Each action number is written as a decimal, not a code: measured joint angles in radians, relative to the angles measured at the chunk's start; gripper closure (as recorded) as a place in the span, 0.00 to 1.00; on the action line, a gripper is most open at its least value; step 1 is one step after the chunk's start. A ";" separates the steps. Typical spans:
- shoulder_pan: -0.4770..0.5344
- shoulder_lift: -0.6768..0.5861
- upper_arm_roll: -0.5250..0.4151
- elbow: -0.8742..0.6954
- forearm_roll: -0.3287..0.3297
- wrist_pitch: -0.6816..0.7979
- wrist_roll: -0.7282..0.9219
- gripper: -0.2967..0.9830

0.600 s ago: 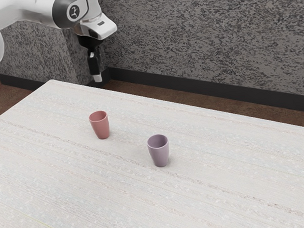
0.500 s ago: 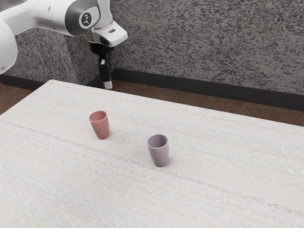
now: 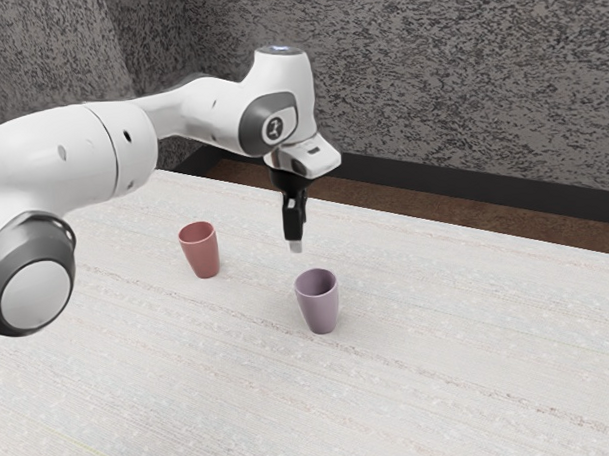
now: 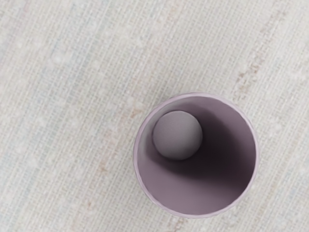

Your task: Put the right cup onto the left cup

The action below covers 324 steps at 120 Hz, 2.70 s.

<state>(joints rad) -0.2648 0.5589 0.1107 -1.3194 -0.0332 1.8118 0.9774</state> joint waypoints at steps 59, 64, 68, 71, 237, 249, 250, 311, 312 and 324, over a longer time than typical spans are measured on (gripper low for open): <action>-0.023 0.058 -0.009 -0.124 0.008 0.174 -0.001 0.50; -0.026 0.062 -0.010 -0.124 0.009 0.187 -0.001 0.55; -0.027 0.064 -0.011 -0.124 0.009 0.195 -0.002 0.60; -0.027 0.065 -0.011 -0.124 0.009 0.201 -0.002 0.63; 0.171 -0.190 0.033 -0.221 0.018 0.168 -0.060 0.85; 0.190 -0.176 0.056 -0.165 0.018 0.139 -0.056 0.85; 0.192 -0.173 0.057 -0.158 0.018 0.136 -0.056 0.85; 0.267 -0.066 0.102 0.047 0.019 0.053 0.012 0.85; 0.269 -0.066 0.102 0.047 0.019 0.052 0.013 0.85; 0.277 -0.066 0.103 0.047 0.030 0.040 0.026 0.85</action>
<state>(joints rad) 0.0123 0.4932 0.2135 -1.2723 -0.0030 1.8520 1.0029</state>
